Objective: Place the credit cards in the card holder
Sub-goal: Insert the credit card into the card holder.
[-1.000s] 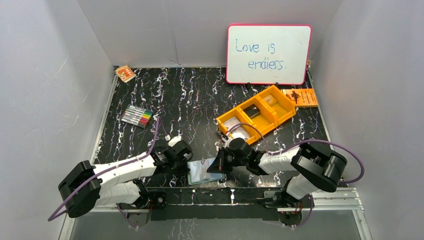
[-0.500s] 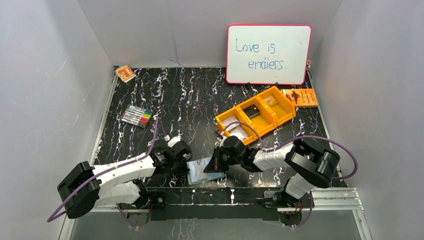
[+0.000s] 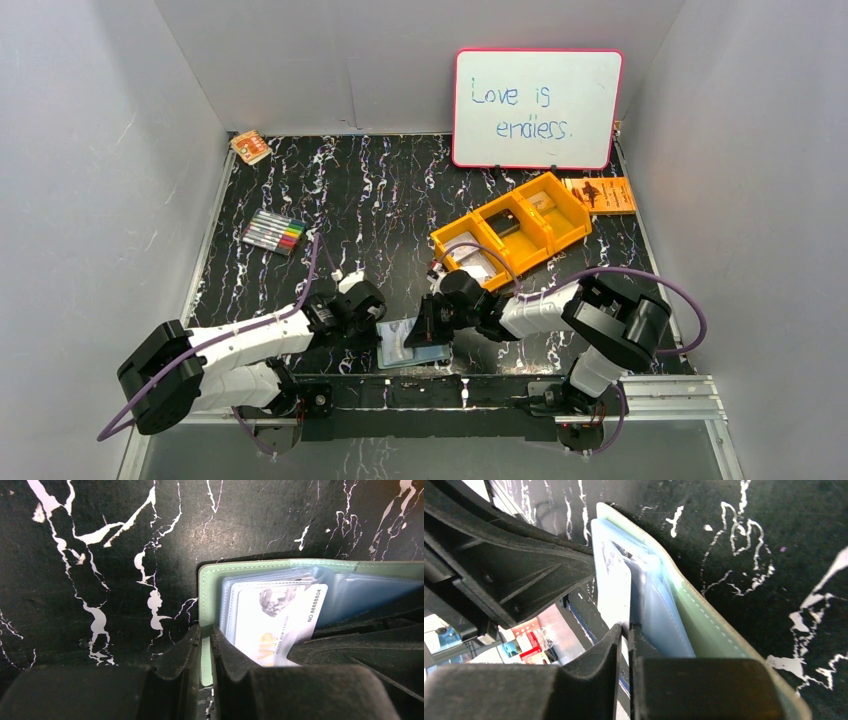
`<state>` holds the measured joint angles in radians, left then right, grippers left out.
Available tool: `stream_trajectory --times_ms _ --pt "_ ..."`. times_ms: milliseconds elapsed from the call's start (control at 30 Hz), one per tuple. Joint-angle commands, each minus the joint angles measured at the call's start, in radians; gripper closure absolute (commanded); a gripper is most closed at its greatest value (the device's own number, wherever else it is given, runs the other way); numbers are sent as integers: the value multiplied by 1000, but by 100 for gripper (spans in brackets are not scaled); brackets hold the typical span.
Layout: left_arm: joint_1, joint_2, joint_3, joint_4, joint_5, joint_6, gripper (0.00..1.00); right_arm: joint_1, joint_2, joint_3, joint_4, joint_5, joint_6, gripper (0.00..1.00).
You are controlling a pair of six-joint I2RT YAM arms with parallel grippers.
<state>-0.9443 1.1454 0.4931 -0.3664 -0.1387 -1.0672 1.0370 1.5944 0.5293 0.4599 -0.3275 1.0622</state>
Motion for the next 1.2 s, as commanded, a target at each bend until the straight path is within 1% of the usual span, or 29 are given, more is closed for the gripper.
stream_trajectory --times_ms 0,67,167,333,500,833,1067,1167 --pt "1 48 -44 -25 5 7 89 12 -21 16 -51 26 -38 79" --pt "2 47 -45 -26 3 7 89 12 -36 16 -59 37 -39 71" --pt "2 45 -46 -24 5 4 89 12 -43 24 -70 45 -43 63" --pt "3 37 -48 -22 7 6 90 12 -44 36 -71 42 -46 57" --pt "4 28 -53 -5 16 11 90 19 -28 71 -78 32 -54 55" --pt "2 23 -56 3 25 19 92 43 -1 129 -110 23 -87 55" --pt "3 6 -51 -16 8 17 94 58 -8 194 -224 65 -126 55" --pt "4 -12 -51 -37 -8 11 91 58 -42 207 -292 109 -139 50"
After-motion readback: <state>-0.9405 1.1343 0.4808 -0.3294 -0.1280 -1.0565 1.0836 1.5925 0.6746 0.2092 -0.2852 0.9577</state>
